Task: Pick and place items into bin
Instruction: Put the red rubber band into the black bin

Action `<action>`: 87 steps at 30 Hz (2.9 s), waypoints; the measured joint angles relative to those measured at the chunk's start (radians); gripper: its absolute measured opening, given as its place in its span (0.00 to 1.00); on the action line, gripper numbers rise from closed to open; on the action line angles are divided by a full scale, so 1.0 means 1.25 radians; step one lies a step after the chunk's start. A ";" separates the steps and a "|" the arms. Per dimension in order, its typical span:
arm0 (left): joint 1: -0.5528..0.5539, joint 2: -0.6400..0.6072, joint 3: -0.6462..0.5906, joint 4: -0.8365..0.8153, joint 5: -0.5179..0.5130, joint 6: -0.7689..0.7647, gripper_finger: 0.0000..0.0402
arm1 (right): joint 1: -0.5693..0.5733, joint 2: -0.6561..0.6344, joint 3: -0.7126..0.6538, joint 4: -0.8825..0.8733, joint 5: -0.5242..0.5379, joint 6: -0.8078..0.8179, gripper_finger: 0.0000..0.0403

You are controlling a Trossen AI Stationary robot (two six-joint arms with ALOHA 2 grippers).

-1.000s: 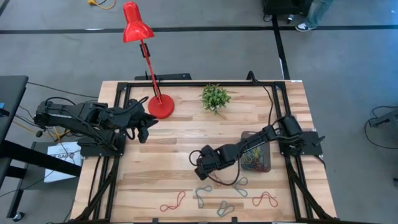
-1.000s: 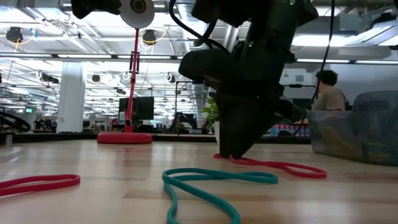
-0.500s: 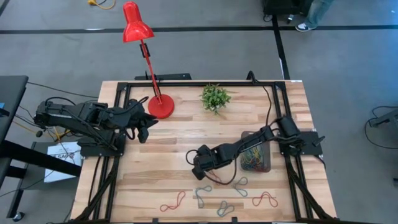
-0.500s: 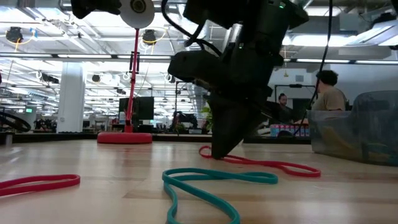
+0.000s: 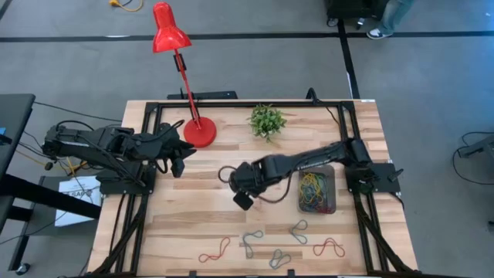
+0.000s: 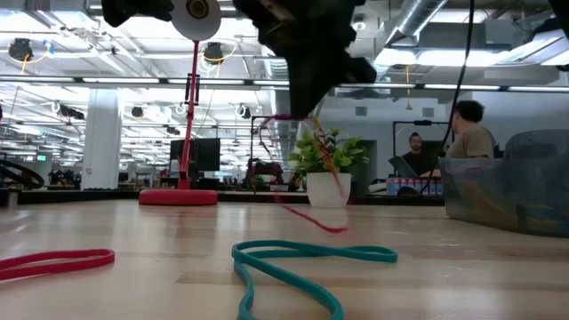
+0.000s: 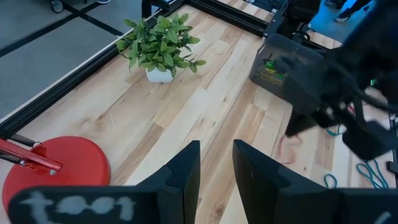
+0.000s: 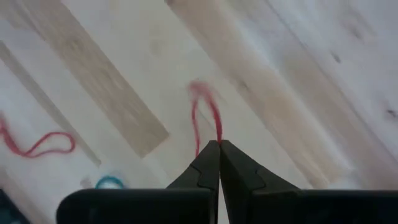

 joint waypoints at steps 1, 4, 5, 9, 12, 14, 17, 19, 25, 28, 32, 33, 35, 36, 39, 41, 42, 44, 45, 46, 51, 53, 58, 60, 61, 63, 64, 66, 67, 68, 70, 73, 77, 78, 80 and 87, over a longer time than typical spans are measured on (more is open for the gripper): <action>0.000 0.000 0.000 0.000 0.000 0.000 0.21 | -0.007 0.000 0.026 -0.029 -0.016 -0.009 0.00; 0.000 0.000 0.000 0.000 0.000 0.000 0.21 | -0.016 -0.002 0.104 -0.108 -0.068 -0.042 0.00; 0.000 0.000 0.000 0.000 0.000 0.000 0.21 | -0.015 -0.002 0.129 -0.139 -0.082 -0.059 0.00; 0.000 0.000 0.000 0.000 0.000 0.003 0.21 | -0.005 -0.003 0.209 -0.264 -0.066 -0.114 0.00; 0.000 0.000 0.000 0.000 0.001 0.007 0.21 | 0.010 -0.003 0.236 -0.409 0.001 -0.081 0.00; 0.000 0.000 0.000 0.000 0.001 0.009 0.21 | 0.019 -0.017 0.217 -0.372 0.007 -0.082 0.00; 0.000 0.000 0.000 -0.003 0.001 0.010 0.21 | 0.035 -0.050 0.207 -0.397 0.001 -0.063 0.00; 0.000 0.000 0.000 -0.009 0.002 0.014 0.21 | 0.045 -0.076 0.182 -0.388 0.031 -0.036 0.00; 0.000 0.000 -0.001 -0.028 0.003 0.021 0.21 | 0.074 -0.177 0.050 -0.397 0.069 0.067 0.00; 0.000 0.001 -0.001 -0.037 0.003 0.021 0.21 | 0.092 -0.234 -0.026 -0.384 0.066 0.166 0.00; 0.000 0.000 -0.001 -0.038 0.003 0.036 0.21 | 0.130 -0.321 -0.166 -0.389 0.053 0.313 0.00; 0.000 0.000 -0.001 -0.038 0.003 0.041 0.21 | 0.143 -0.345 -0.212 -0.390 0.044 0.346 0.00; 0.000 0.000 -0.001 -0.038 0.001 0.044 0.21 | 0.168 -0.384 -0.291 -0.367 0.041 0.419 0.00; 0.000 0.000 -0.001 -0.037 -0.001 0.044 0.21 | 0.177 -0.399 -0.322 -0.354 0.040 0.465 0.00; 0.000 0.000 -0.001 -0.037 -0.002 0.044 0.21 | 0.212 -0.429 -0.414 -0.367 0.018 0.586 0.00; 0.000 0.000 -0.001 -0.037 -0.002 0.044 0.21 | 0.227 -0.437 -0.457 -0.348 0.003 0.637 0.00; 0.000 0.000 -0.001 -0.037 -0.002 0.044 0.21 | 0.234 -0.438 -0.474 -0.345 -0.002 0.654 0.00; 0.000 0.000 -0.001 -0.036 -0.002 0.044 0.21 | 0.245 -0.432 -0.493 -0.317 -0.006 0.678 0.00; 0.000 0.000 -0.001 -0.035 -0.002 0.044 0.21 | 0.248 -0.428 -0.500 -0.303 -0.007 0.688 0.00; 0.000 0.000 -0.001 -0.035 -0.002 0.044 0.21 | 0.250 -0.422 -0.506 -0.296 -0.007 0.692 0.01; 0.000 0.000 -0.001 -0.035 -0.002 0.044 0.21 | 0.247 -0.397 -0.507 -0.239 -0.017 0.683 0.07; 0.000 0.000 -0.001 -0.035 -0.002 0.044 0.21 | 0.244 -0.391 -0.507 -0.219 -0.024 0.683 0.11; 0.000 0.000 -0.001 -0.035 -0.002 0.044 0.21 | 0.239 -0.393 -0.507 -0.215 -0.076 0.682 0.19; 0.000 0.000 -0.001 -0.035 -0.001 0.044 0.21 | 0.237 -0.399 -0.507 -0.217 -0.103 0.681 0.21; 0.000 0.000 -0.001 -0.035 0.000 0.044 0.21 | 0.234 -0.401 -0.506 -0.218 -0.117 0.681 0.22; 0.000 0.000 -0.001 -0.035 0.001 0.044 0.21 | 0.227 -0.402 -0.500 -0.219 -0.142 0.681 0.23; 0.000 0.000 -0.001 -0.035 0.005 0.044 0.21 | 0.225 -0.403 -0.491 -0.221 -0.149 0.680 0.23; 0.000 0.000 -0.001 -0.035 0.006 0.043 0.21 | 0.215 -0.405 -0.469 -0.222 -0.163 0.675 0.23; 0.000 0.000 -0.001 -0.035 0.006 0.043 0.21 | 0.210 -0.405 -0.455 -0.222 -0.168 0.666 0.23; 0.000 0.000 -0.001 -0.035 0.006 0.043 0.21 | 0.205 -0.405 -0.439 -0.222 -0.168 0.655 0.23; 0.000 0.000 -0.001 -0.035 0.006 0.043 0.21 | 0.191 -0.405 -0.405 -0.219 -0.168 0.631 0.23; 0.000 0.000 -0.001 -0.034 0.006 0.041 0.21 | 0.173 -0.405 -0.362 -0.208 -0.165 0.575 0.23; 0.000 0.000 -0.001 -0.034 0.006 0.040 0.21 | 0.155 -0.406 -0.337 -0.159 -0.135 0.468 0.23; 0.000 0.000 -0.001 -0.034 0.006 0.040 0.21 | 0.154 -0.406 -0.336 -0.144 -0.119 0.436 0.23; 0.000 0.000 -0.001 -0.035 0.006 0.034 0.21 | 0.155 -0.405 -0.336 -0.128 -0.098 0.388 0.23; 0.000 0.000 -0.001 -0.035 0.036 0.026 0.21 | 0.217 -0.405 -0.336 -0.138 -0.128 0.390 0.23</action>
